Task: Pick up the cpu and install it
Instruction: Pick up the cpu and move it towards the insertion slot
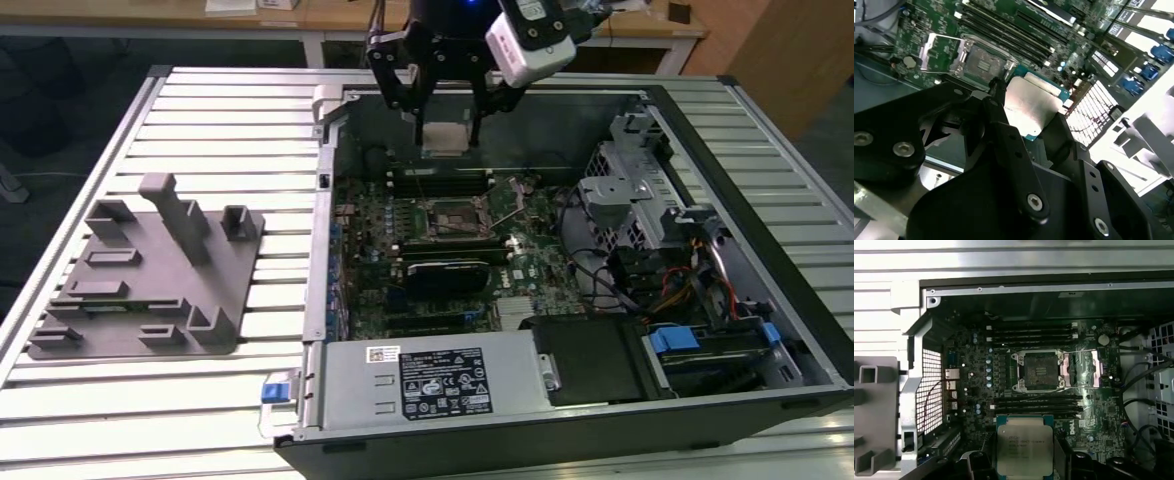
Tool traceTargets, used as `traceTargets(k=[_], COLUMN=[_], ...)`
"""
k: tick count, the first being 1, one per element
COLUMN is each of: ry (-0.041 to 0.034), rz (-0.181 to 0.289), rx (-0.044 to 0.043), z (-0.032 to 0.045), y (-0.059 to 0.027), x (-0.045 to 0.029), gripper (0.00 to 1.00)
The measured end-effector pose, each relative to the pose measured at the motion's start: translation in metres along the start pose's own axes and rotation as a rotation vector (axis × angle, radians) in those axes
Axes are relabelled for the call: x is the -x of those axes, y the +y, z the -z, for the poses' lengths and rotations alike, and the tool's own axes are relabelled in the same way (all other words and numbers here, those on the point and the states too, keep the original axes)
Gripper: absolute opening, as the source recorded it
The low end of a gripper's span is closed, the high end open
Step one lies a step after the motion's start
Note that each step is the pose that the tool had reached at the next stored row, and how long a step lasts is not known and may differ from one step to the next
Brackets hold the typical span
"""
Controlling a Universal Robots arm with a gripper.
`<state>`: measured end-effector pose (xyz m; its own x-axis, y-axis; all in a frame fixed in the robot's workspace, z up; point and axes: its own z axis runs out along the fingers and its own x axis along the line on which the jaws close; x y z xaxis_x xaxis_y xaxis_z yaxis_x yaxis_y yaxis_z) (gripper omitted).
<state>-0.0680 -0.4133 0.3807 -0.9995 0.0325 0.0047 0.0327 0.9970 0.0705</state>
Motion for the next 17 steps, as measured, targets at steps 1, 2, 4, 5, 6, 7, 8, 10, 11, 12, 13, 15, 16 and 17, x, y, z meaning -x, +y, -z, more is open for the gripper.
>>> traceTargets(k=[1, 2, 4, 5, 6, 7, 8, 10, 11, 12, 13, 15, 16, 17], ry=[0.0000, 0.0000, 0.0000, 0.0000, 0.0000, 0.0000, 0.0000, 0.0000, 0.0000, 0.0000, -0.0001, 0.0000, -0.0001, -0.0001], rz=[0.000, 0.000, 0.000, 0.000, 0.000, 0.000, 0.000, 0.000, 0.000, 0.000, 0.000, 0.000, 0.000, 0.000], rx=[0.0000, 0.0001, 0.0000, 0.0000, 0.0000, 0.0000, 0.0000, -0.0001, -0.0001, 0.0001, 0.0001, 0.0000, 0.0002, 0.0001], z=[0.0000, 0.0000, 0.0000, 0.0000, 0.0000, 0.0000, 0.0000, 0.0001, 0.0001, 0.0000, 0.0000, -0.0001, -0.0006, -0.0013], y=[0.0002, 0.0003, 0.0006, 0.0008, 0.0010, 0.0011, 0.0013, 0.0014, 0.0014, 0.0014, 0.0014, 0.0015, 0.0015, 0.0014], x=[0.0026, 0.0054, 0.0108, 0.0133, 0.0160, 0.0185, 0.0210, 0.0241, 0.0242, 0.0242, 0.0242, 0.0243, 0.0243, 0.0244], gripper=[0.54, 0.54, 0.54, 0.54, 0.54, 0.54, 0.54, 0.54, 0.54, 0.54, 0.54, 0.54, 0.54, 0.54])
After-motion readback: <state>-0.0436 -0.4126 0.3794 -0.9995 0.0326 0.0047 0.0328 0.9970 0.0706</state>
